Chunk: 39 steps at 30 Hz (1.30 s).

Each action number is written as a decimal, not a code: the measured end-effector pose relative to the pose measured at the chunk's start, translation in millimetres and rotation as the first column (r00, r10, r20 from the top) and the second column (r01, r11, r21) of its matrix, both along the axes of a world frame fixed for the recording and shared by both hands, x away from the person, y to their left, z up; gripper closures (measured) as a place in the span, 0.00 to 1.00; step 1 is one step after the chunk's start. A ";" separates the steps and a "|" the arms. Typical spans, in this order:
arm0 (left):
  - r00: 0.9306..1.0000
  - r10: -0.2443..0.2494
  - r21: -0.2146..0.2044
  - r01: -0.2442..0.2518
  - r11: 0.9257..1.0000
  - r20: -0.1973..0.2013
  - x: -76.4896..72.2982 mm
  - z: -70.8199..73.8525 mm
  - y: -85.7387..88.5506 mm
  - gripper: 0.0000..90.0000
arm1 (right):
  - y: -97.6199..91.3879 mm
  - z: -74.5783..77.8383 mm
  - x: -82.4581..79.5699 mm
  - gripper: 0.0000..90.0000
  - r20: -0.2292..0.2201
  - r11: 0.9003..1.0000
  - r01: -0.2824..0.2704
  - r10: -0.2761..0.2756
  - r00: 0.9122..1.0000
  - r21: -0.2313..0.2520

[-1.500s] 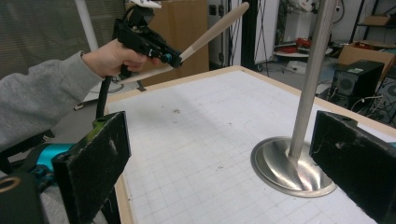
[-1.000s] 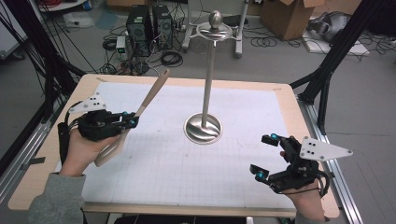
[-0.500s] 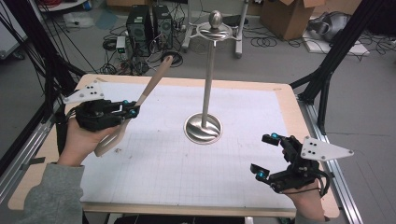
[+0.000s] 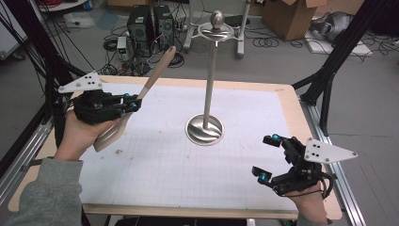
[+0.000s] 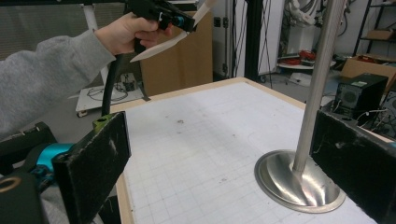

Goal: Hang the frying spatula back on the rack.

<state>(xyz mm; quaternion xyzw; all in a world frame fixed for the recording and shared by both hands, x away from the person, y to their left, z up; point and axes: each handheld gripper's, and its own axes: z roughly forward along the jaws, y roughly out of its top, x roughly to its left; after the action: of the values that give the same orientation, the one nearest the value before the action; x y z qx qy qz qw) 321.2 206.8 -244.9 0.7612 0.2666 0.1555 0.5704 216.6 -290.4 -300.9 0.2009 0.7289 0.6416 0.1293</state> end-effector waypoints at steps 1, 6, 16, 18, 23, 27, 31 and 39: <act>1.000 -0.003 -0.006 0.003 1.000 0.000 0.4 1.1 -0.7 0.86 | 0.0 0.6 -0.5 0.04 0.000 1.000 -0.007 0.007 1.000 0.005; 1.000 -0.011 -0.019 0.011 1.000 -0.005 2.0 6.3 -3.1 0.86 | 0.0 3.1 -2.8 0.05 0.009 1.000 -0.023 0.023 1.000 0.013; 0.999 -0.024 -0.048 0.026 0.999 0.025 2.6 13.2 -2.7 0.86 | -2.3 1.4 -1.4 0.05 0.003 1.000 -0.020 0.020 1.000 0.020; 0.999 -0.025 -0.045 0.026 0.999 0.028 1.7 15.0 -3.8 0.86 | -2.5 1.1 -1.3 0.05 0.000 1.000 -0.018 0.018 1.000 0.020; 0.999 -0.043 -0.036 0.044 0.998 0.031 1.7 18.8 -8.3 0.86 | -2.9 1.6 -1.4 0.05 0.002 1.000 -0.019 0.019 1.000 0.022; 0.999 -0.046 -0.028 0.047 0.998 0.029 2.5 19.3 -14.7 0.86 | -3.3 2.6 -2.3 0.05 0.006 1.000 -0.023 0.023 1.000 0.022; 0.999 -0.046 -0.046 0.047 0.998 0.021 5.6 19.1 -17.9 0.86 | -4.0 2.5 -2.1 0.05 0.009 1.000 -0.020 0.020 1.000 0.025; 0.998 -0.055 -0.060 0.056 0.997 0.025 9.2 21.2 -24.5 0.86 | -5.6 2.9 -3.3 0.05 0.009 0.999 -0.018 0.018 1.000 0.028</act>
<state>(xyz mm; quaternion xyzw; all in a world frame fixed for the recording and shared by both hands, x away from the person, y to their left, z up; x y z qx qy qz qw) 330.4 182.3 -223.8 0.7487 0.2435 0.1401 0.6005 213.3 -296.0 -297.9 0.1934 0.7210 0.6538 0.1237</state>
